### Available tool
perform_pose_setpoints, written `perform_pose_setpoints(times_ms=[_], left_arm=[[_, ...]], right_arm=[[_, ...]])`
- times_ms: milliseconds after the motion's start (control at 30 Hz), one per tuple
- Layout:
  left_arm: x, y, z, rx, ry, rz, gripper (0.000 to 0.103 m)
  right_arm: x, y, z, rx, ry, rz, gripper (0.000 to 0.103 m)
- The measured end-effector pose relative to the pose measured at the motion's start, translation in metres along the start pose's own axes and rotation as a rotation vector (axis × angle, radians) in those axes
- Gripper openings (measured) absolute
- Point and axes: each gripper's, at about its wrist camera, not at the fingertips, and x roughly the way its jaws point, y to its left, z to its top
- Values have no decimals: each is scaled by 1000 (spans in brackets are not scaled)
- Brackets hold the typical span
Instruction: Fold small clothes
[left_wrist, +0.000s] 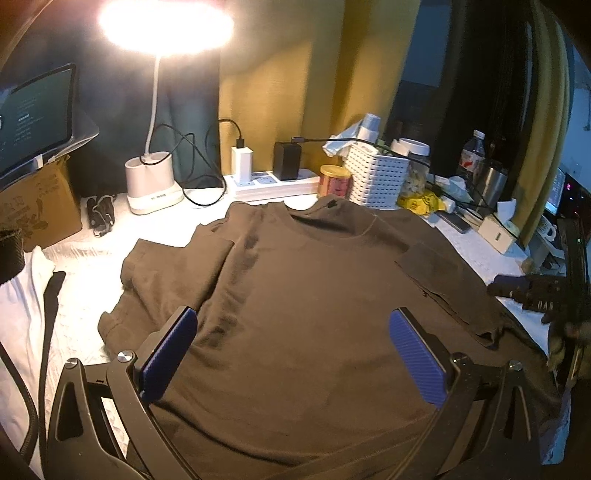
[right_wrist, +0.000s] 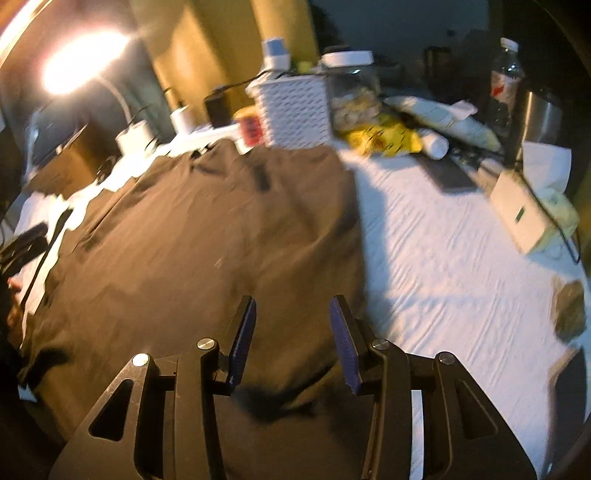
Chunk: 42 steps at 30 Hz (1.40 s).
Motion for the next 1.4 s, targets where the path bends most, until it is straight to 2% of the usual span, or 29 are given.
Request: perform_pose_setpoints(times_ms=[467,633,767,833,900,933,1133,1267,1400], left_arm=[[33,2,14,1,28,57,102],[45,3,16,-7,43,67,102],[52,2,16,2,57,71,102],[55,0,16,8,62,74,102],[58,-1,16,12,67,75,102],[60,-1,16,13,70,74,102],[64,-5,18,25,73,76,102],[67,-6,18,30,83,79,102],[66,-4,17,30,88,86,102]], right_arm=[[62,-46,60,-32,7,0,44],[83,-55,69,-37,29,31,44],[99,-57,72,-28,61,94,44],[100,-56,72,-21,41,106,44],[102,-55,72,-28,38,120,12],[101,-55,72,-26,31,116,9],[88,-68,77,-31,-37,10,8],[93,-67,73,-66,-24,-45,8],[97,-65,73,-67,-14,-65,9]])
